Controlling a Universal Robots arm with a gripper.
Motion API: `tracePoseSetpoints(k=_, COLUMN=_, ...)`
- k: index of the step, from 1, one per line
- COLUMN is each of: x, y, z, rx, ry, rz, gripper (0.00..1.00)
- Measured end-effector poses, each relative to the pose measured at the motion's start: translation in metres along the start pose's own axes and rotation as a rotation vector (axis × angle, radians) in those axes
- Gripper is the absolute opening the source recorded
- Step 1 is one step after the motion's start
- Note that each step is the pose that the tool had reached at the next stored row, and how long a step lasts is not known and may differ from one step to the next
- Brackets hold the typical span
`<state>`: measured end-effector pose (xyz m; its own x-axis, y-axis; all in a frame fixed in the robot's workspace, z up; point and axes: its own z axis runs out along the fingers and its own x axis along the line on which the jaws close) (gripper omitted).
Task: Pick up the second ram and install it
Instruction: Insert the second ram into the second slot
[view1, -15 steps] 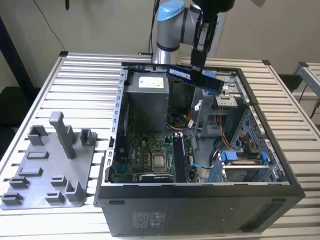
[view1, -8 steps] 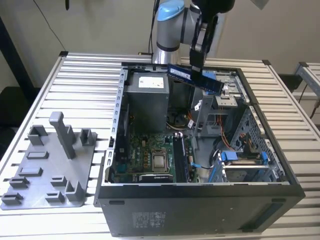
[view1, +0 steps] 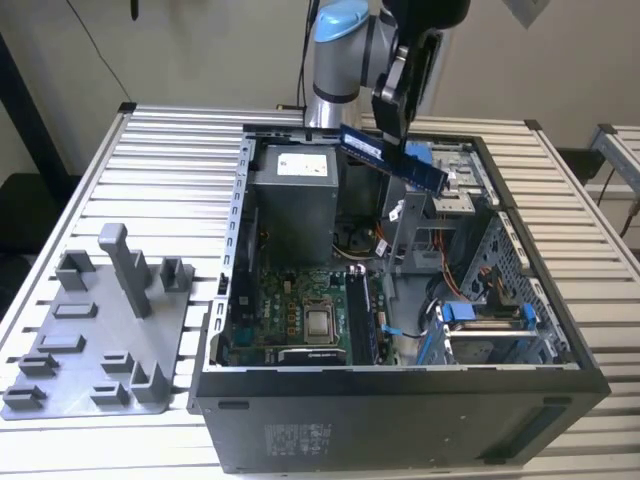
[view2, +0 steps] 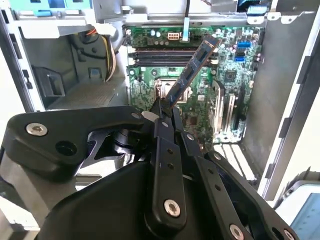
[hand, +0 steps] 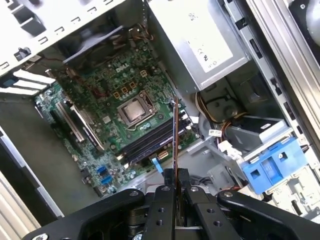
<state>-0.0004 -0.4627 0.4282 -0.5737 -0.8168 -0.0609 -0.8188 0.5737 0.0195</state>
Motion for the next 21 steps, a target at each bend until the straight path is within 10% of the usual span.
tracePoseSetpoints(k=21, x=0.0003, y=-0.0002, z=0.0030, rx=0.0167, ry=-0.0053, rz=0.274, gripper=0.14)
